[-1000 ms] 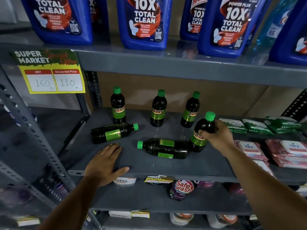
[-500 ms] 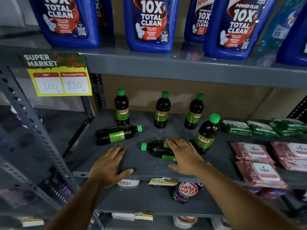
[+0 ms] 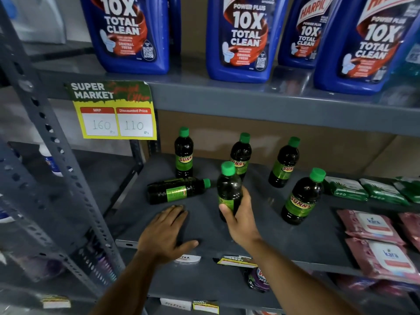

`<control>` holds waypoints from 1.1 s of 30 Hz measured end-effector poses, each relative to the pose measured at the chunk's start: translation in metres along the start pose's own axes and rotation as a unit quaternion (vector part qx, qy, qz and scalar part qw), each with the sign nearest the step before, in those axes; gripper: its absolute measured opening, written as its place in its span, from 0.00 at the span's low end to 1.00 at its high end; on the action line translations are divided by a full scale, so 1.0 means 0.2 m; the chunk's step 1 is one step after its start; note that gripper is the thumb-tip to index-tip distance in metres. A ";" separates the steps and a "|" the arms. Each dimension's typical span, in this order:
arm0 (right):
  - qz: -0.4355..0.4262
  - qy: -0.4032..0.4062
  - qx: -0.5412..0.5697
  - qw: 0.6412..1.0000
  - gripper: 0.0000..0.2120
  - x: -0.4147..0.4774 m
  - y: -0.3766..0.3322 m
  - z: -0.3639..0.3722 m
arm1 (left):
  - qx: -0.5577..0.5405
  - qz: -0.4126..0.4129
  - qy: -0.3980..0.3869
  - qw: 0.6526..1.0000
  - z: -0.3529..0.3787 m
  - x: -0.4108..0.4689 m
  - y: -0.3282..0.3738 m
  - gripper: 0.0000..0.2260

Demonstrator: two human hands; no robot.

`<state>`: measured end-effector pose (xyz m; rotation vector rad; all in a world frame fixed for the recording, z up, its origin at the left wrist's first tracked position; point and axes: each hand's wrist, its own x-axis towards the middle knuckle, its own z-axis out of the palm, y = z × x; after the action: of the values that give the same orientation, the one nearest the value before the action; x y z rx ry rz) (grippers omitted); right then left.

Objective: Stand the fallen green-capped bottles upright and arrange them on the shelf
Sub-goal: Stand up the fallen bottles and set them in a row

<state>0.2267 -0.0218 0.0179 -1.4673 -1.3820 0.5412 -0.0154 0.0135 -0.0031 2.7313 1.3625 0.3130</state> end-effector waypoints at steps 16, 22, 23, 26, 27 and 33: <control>0.114 0.038 -0.026 0.992 0.37 0.05 0.14 -0.08 | 0.028 -0.005 -0.026 0.999 0.02 0.01 -0.02 0.48; 0.124 0.081 -0.024 0.989 0.44 0.08 0.07 -0.07 | 0.033 -0.002 -0.025 0.999 0.04 0.02 -0.03 0.48; 0.128 0.072 -0.023 0.989 0.41 0.09 0.07 -0.07 | 0.033 -0.001 -0.027 0.999 0.04 0.02 -0.03 0.48; 0.119 0.059 -0.029 0.991 0.39 0.08 0.09 -0.06 | 0.034 0.001 -0.037 0.999 0.05 0.02 -0.04 0.48; 0.113 0.064 -0.033 0.991 0.40 0.08 0.09 -0.06 | 0.035 0.001 -0.038 0.999 0.05 0.02 -0.04 0.48; 0.135 0.057 -0.035 0.989 0.43 0.10 0.12 -0.06 | 0.033 0.006 -0.038 0.999 0.06 0.02 -0.04 0.48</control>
<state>0.2520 -0.0043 0.0080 -1.7296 -1.1288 0.5735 -0.0173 0.0223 -0.0158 2.7746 1.3614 0.1647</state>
